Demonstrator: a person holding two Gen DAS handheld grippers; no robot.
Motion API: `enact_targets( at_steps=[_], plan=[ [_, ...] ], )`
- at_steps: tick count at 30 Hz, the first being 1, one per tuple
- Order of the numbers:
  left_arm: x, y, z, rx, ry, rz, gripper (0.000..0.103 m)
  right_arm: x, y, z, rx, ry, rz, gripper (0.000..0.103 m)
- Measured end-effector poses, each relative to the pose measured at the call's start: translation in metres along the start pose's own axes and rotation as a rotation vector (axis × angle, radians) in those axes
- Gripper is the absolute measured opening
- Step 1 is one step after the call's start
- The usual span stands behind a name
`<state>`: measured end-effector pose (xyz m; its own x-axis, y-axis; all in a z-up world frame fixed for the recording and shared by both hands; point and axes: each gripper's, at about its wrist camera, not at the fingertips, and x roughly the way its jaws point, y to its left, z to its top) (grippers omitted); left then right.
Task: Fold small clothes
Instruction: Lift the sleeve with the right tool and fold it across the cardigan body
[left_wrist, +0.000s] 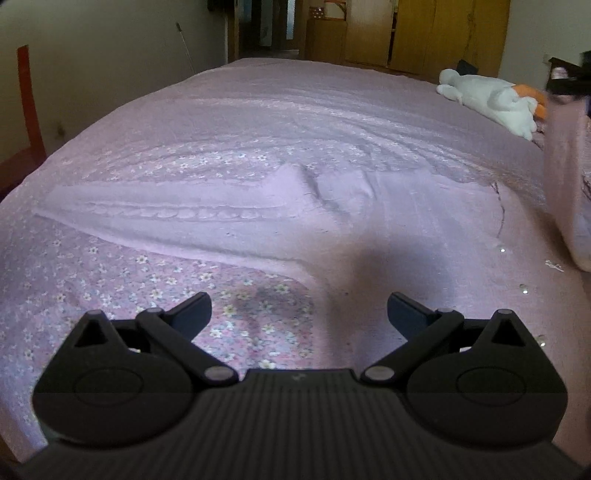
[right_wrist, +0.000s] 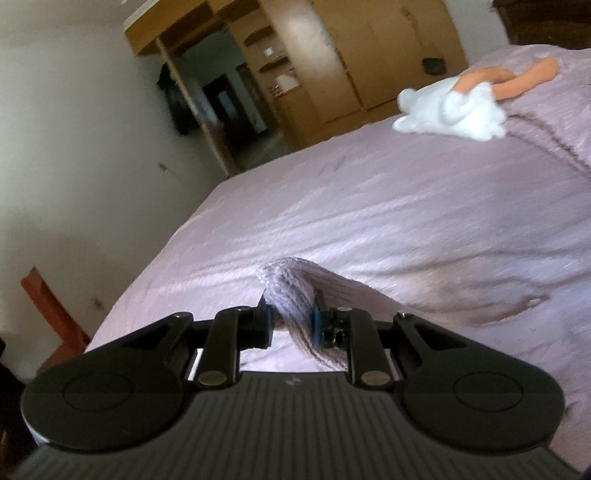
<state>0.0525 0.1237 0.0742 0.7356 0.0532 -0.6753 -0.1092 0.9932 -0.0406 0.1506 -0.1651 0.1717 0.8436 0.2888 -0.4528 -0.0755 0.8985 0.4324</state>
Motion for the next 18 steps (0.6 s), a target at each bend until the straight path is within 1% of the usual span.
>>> enact_targets(
  at_steps=[3, 5, 8, 12, 13, 16, 18],
  plan=[
    [0.004, 0.009, -0.004, -0.019, 0.011, -0.001, 0.103, 0.036, 0.026, -0.033, 0.001, 0.061, 0.009, 0.022],
    [0.005, 0.014, -0.007, -0.032, 0.017, -0.002, 0.103, 0.063, 0.036, -0.057, 0.0, 0.106, 0.005, 0.022],
    [0.008, 0.022, -0.011, -0.043, 0.023, 0.006, 0.103, 0.089, 0.046, -0.082, -0.016, 0.13, -0.011, 0.022],
    [0.012, 0.031, -0.016, -0.058, 0.034, 0.01, 0.103, 0.12, 0.036, -0.104, -0.008, 0.182, -0.023, 0.022],
    [0.013, 0.032, -0.016, -0.061, 0.036, 0.01, 0.103, 0.125, 0.025, -0.104, -0.004, 0.185, -0.029, 0.022],
    [0.016, 0.034, -0.018, -0.062, 0.04, 0.013, 0.103, 0.143, 0.019, -0.108, 0.008, 0.204, -0.042, 0.022],
    [0.018, 0.035, -0.02, -0.063, 0.044, 0.018, 0.103, 0.155, 0.017, -0.113, 0.003, 0.228, -0.057, 0.024]
  ],
)
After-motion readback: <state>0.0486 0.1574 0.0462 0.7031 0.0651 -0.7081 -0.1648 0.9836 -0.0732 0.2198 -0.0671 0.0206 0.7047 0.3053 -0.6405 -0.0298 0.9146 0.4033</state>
